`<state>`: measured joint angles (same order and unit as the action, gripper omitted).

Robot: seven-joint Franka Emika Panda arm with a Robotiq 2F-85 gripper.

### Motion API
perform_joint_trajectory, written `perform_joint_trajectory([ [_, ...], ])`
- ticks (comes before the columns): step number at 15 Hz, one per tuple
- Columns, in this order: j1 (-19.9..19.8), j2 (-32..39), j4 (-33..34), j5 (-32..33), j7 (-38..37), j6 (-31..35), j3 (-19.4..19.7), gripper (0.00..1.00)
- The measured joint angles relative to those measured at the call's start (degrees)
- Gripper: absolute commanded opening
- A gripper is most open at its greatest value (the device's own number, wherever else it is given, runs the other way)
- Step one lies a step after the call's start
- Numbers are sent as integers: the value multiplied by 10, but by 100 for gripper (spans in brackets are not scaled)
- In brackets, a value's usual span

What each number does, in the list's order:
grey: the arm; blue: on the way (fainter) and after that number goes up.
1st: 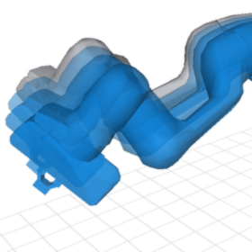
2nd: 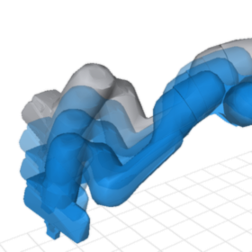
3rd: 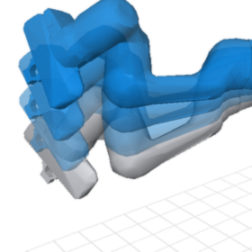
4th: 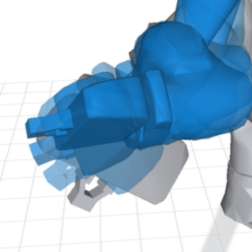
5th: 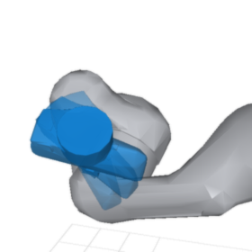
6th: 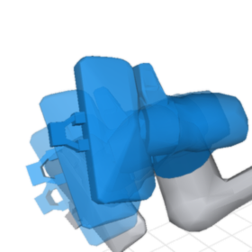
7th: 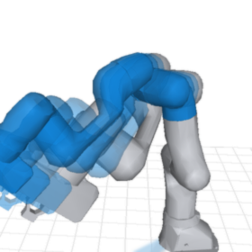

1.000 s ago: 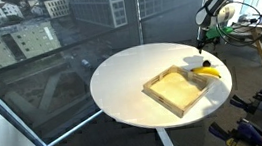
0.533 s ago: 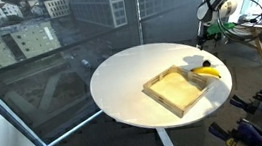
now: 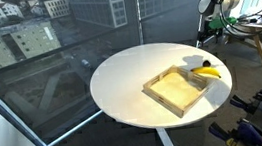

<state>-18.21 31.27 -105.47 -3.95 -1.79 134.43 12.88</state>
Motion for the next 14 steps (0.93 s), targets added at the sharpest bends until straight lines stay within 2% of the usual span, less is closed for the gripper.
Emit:
perform_joint_trajectory([
  [14,4,-76,-58,0,51,-3,-26,100],
])
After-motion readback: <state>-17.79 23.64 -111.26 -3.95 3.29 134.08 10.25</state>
